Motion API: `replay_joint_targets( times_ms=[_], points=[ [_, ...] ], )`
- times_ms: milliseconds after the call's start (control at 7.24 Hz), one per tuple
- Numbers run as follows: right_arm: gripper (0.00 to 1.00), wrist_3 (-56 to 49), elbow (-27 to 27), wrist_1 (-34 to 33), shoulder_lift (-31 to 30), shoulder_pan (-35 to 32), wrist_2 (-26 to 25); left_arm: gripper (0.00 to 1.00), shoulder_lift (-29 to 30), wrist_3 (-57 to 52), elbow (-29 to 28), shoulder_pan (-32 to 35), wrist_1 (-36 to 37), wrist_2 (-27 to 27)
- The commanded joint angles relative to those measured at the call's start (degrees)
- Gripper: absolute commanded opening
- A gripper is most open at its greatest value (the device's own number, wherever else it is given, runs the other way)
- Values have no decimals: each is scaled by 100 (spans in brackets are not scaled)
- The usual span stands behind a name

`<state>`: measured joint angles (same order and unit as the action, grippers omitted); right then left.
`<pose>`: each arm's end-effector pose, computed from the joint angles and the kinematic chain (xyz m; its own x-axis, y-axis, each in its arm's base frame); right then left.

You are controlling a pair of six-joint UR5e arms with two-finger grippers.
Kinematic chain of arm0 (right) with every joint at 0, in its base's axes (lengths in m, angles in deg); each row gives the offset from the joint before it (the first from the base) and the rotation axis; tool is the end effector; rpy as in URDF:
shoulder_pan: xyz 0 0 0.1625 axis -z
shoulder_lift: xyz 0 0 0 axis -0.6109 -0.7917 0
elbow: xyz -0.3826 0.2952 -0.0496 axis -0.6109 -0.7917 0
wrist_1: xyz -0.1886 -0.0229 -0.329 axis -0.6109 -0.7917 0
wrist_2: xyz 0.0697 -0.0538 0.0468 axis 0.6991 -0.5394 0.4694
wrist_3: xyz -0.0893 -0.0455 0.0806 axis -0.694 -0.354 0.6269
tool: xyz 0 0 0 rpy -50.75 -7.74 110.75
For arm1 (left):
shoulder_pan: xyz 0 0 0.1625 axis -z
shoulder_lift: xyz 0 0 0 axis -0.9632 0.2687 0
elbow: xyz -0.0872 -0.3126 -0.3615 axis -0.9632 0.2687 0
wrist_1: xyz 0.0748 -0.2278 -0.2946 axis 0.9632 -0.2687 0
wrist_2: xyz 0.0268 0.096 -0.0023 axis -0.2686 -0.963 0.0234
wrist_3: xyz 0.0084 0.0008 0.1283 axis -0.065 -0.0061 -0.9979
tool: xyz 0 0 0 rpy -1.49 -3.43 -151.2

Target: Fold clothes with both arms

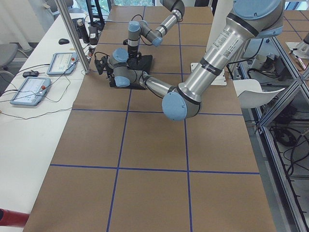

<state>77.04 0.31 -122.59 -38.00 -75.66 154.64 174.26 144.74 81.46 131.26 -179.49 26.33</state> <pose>-0.6347 -0.6110 0.2512 0.2651 0.8064 0.5286 -0.6005 0.5670 -0.5639 0.3457 -0.6818 0.3647 0.0235 -0.3389 -0.9405 0.5788 0.7717 -0.2636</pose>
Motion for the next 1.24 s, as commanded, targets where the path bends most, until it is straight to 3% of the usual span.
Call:
replay_joint_targets(
  times_ms=[0, 414, 553, 691, 1105],
  points=[
    [100, -532, -284, -168, 172, -57, -157, 100, -49, 1, 126, 37, 16, 64],
    [100, -848, -303, -134, 331, -110, -288, 100, -49, 45, 196, 37, 16, 64],
    [78, -537, -294, -64, 358, -111, -393, 100, -49, 45, 205, 37, 16, 64],
    [1, -195, -294, -89, 349, 11, -412, 100, -41, 45, 205, 37, 77, 64],
    [0, -25, -311, -63, 314, 267, -552, 100, -41, 63, 232, 20, 139, 55]
  ],
)
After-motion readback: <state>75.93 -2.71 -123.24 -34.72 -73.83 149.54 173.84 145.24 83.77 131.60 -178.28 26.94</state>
